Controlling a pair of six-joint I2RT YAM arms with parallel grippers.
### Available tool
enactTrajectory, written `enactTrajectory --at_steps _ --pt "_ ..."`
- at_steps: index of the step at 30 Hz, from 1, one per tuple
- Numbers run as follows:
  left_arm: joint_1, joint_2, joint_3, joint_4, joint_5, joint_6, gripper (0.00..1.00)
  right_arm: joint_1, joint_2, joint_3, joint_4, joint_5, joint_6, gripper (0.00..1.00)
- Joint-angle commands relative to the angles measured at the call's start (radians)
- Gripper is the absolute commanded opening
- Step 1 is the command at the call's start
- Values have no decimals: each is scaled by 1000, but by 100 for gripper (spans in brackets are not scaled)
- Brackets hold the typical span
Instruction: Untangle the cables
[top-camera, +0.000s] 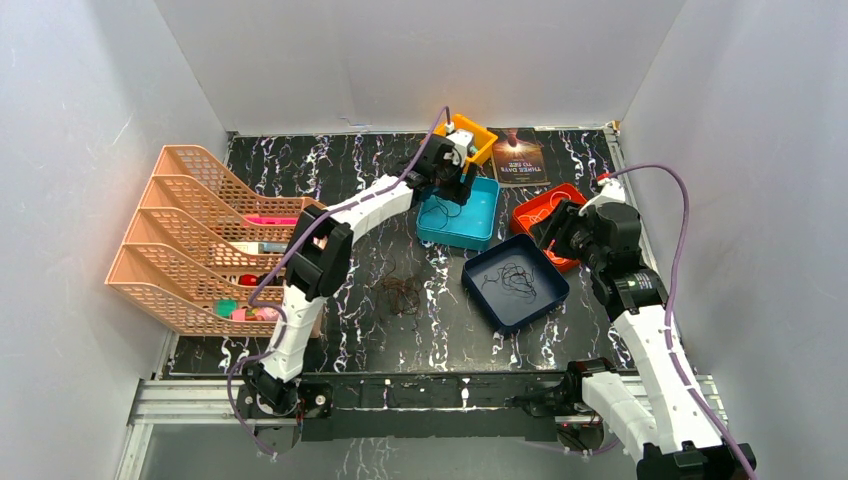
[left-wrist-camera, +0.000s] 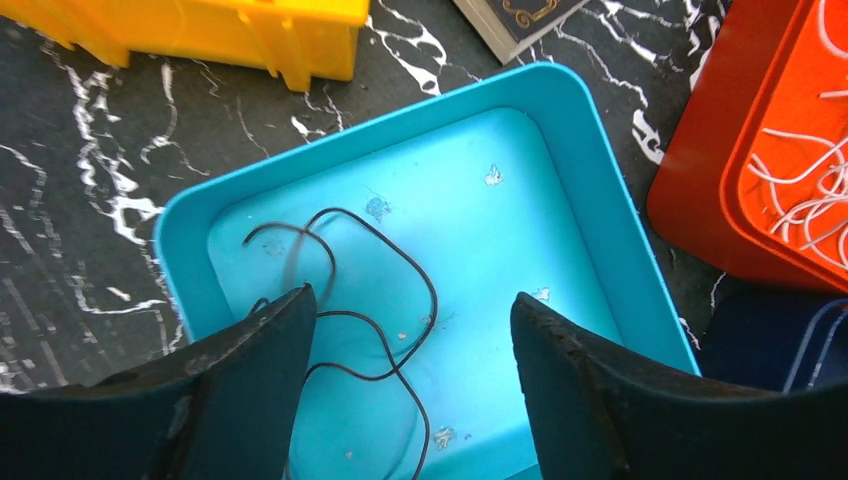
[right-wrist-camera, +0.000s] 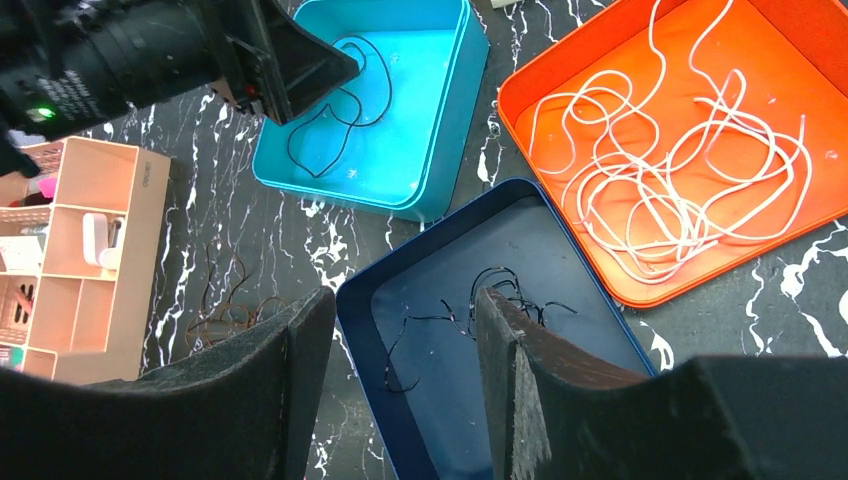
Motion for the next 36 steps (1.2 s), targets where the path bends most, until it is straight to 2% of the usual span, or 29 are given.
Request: enactTrajectory --at_steps 1,10,17,30,32,34,36 --pt "2 -161 17 -22 -61 28 72 -1 0 -3 58 -16 11 62" --pt "2 -268 -34 -36 -99 58 74 -1 13 -5 75 -35 16 62" --pt "2 -351 -61 -125 -108 63 76 -1 16 -1 83 -21 4 62" --pt "3 -675 -465 -163 -204 -26 78 -1 76 16 105 -48 4 63" --pt "3 -713 -511 -193 -229 -58 83 0 85 16 113 -53 2 63" --pt "3 -746 -551 -227 -234 -93 98 -1 96 16 120 -61 2 63" --pt "3 -780 -587 -252 -227 -118 98 -1 110 14 130 -69 2 63"
